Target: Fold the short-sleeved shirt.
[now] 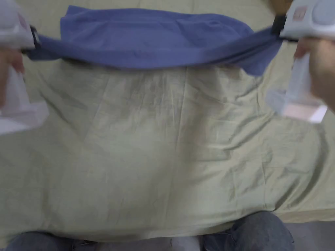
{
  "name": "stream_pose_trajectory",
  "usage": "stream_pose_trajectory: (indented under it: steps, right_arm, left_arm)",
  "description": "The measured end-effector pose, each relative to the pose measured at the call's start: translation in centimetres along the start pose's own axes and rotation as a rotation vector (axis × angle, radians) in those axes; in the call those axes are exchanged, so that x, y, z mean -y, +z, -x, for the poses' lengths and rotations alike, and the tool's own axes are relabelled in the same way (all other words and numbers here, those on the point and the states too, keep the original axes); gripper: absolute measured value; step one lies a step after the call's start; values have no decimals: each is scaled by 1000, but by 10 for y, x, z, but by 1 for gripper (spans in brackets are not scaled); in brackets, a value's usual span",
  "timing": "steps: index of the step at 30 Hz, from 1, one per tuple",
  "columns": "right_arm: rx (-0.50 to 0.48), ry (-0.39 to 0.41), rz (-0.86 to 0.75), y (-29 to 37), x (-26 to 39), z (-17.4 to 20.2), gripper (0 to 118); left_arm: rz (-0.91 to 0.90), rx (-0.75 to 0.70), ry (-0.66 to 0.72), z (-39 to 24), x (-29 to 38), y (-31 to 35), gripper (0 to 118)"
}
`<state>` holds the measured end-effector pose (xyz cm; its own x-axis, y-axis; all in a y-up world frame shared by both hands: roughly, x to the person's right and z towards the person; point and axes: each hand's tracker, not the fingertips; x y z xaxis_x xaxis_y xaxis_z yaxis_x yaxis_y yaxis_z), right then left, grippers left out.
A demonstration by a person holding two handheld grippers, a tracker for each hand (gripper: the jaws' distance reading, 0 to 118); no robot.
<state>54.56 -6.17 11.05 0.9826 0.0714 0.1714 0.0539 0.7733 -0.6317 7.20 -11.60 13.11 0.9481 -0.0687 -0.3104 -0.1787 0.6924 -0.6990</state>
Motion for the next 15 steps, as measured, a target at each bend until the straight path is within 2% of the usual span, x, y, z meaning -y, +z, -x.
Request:
stream_pose_trajectory:
  steps: [6, 11, 15]
  right_arm:
    - [-34, 13, 100, 22, 106, -23, 4]
    - [-62, -54, 141, 59, 167, -63, 4]
    - [-99, -102, 147, 92, 203, -94, 4]
  left_arm:
    - [95, 57, 41, 23, 107, 23, 0]
    - [72, 76, 87, 51, 165, 72, 0]
    - [64, 56, 62, 72, 199, 104, 0]
